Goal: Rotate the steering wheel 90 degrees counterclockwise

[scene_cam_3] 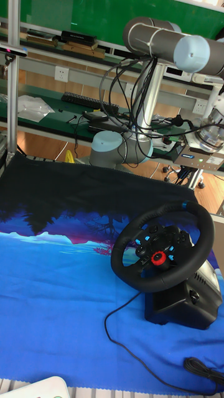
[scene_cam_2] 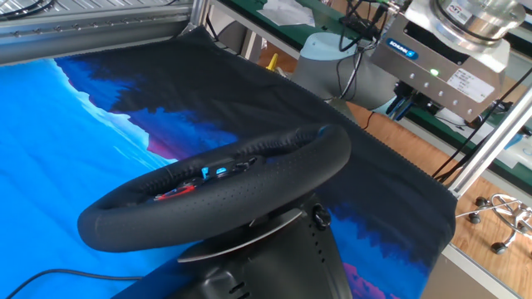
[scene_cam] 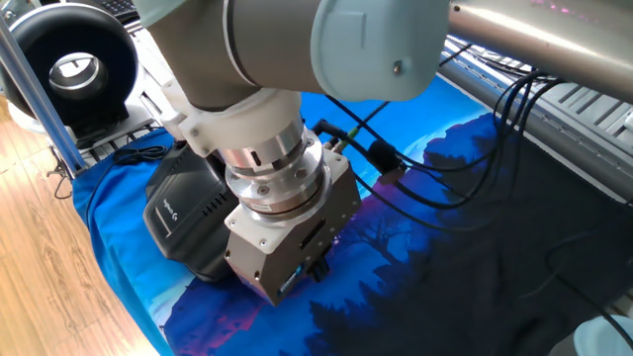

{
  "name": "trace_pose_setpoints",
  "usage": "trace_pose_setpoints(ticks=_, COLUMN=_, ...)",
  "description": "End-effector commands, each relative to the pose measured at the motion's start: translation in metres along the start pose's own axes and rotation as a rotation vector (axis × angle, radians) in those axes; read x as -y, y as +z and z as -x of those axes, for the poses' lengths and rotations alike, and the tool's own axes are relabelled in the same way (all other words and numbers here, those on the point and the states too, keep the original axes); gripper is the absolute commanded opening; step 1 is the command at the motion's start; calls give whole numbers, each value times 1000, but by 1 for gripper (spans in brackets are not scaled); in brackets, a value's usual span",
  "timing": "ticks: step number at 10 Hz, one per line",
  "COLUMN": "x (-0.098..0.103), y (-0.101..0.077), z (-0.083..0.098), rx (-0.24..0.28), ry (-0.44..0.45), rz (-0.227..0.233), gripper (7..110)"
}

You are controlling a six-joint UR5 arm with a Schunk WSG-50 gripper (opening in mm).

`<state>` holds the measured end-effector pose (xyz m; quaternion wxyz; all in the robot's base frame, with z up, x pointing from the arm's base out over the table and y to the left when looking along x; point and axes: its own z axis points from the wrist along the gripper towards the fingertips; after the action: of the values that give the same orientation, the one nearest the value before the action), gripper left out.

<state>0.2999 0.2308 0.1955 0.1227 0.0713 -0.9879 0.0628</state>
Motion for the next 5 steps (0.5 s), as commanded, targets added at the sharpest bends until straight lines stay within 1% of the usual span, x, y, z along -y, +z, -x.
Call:
trace_pose_setpoints(ticks=1, x=-6, y=-1, z=-3, rx=-4, ry=28, rz=19, gripper=7)
trace_pose_setpoints(ticks=4, x=-4, y=-2, z=-5, rx=-4, ry=14, rz=8, gripper=7)
trace_pose_setpoints(ticks=5, x=-4, y=-4, z=-3, rx=12, ry=12, rz=10, gripper=7)
